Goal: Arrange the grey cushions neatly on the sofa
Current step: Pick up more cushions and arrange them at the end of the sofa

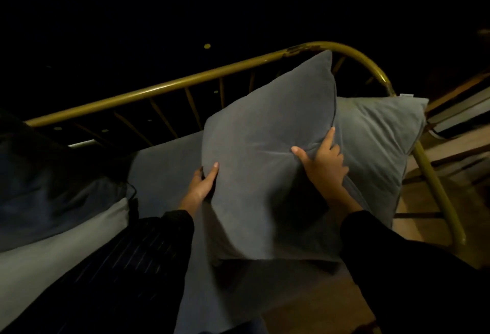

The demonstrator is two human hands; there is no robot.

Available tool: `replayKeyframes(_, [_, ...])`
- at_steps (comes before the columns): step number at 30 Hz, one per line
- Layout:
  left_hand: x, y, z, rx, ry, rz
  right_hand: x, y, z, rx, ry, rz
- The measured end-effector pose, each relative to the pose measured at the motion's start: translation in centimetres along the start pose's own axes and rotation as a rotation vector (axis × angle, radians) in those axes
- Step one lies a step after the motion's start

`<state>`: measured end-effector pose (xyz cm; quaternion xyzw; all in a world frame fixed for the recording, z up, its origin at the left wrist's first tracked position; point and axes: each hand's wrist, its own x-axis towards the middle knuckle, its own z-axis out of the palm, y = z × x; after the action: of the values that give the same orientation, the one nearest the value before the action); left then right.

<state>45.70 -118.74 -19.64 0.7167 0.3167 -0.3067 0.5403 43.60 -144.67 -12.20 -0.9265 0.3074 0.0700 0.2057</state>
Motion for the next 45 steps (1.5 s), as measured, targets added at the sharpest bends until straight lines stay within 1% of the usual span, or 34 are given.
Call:
replayKeyframes(5, [4.2, -0.9, 0.1, -0.276, -0.098, -0.016, 2.1, 0.6, 0.0, 0.102, -0.078, -0.004])
replayKeyframes(8, [5.0, -0.8, 0.2, -0.400, -0.202, -0.112, 2.7, 1.3, 0.0, 0.165, -0.090, -0.022])
replayKeyframes(10, [4.3, -0.3, 0.0, -0.435, -0.223, -0.114, 2.6, 1.9, -0.3, 0.223, -0.080, -0.058])
replayKeyframes(12, [3.0, -0.1, -0.3, -0.464, -0.189, -0.099, 2.0, 2.4, -1.2, 0.331, -0.077, -0.081])
replayKeyframes(15, [0.6, 0.2, -1.5, -0.476, -0.034, -0.036, 1.4, 3.0, -2.7, 0.522, -0.113, -0.062])
replayKeyframes(17, [-2.0, 0.9, -2.1, -0.455, 0.010, 0.048, 0.4, 2.6, -4.4, 0.658, -0.129, -0.029])
replayKeyframes(19, [-5.3, 1.5, -2.4, -0.418, 0.061, 0.157, -0.9, 2.3, -6.6, 0.765, -0.119, -0.049])
replayKeyframes(23, [-11.3, 0.9, -3.6, -0.412, 0.154, 0.287, -4.6, 2.0, -10.5, 0.821, -0.128, -0.173])
replayKeyframes(27, [-17.1, -0.9, -7.5, -0.424, 0.259, 0.406, -9.5, 0.5, -12.3, 0.892, -0.163, -0.253])
replayKeyframes(32, [-24.4, -3.5, -15.1, -0.405, 0.494, 0.548, -15.6, -3.5, -11.2, 1.066, -0.303, -0.295])
replayKeyframes(35, [-28.6, -6.1, -20.8, -0.417, 0.636, 0.615, -19.2, -6.7, -8.0, 1.169, -0.410, -0.349])
replayKeyframes(37, [-30.7, -8.6, -24.7, -0.409, 0.741, 0.645, -22.0, -8.9, -5.0, 1.209, -0.515, -0.363])
replayKeyframes(39, [-32.0, -11.5, -28.8, -0.395, 0.803, 0.621, -24.8, -11.1, -1.7, 1.207, -0.635, -0.353])
replayKeyframes(41, [-32.3, -14.1, -32.5, -0.346, 0.888, 0.531, -27.6, -13.6, 1.8, 1.150, -0.758, -0.372])
replayKeyframes(43, [-31.4, -16.5, -35.4, -0.240, 0.953, 0.367, -30.1, -15.8, 5.2, 1.002, -0.860, -0.410])
replayKeyframes(45, [-30.3, -18.6, -36.0, -0.071, 0.892, 0.154, -32.2, -17.5, 9.0, 0.753, -0.976, -0.512])
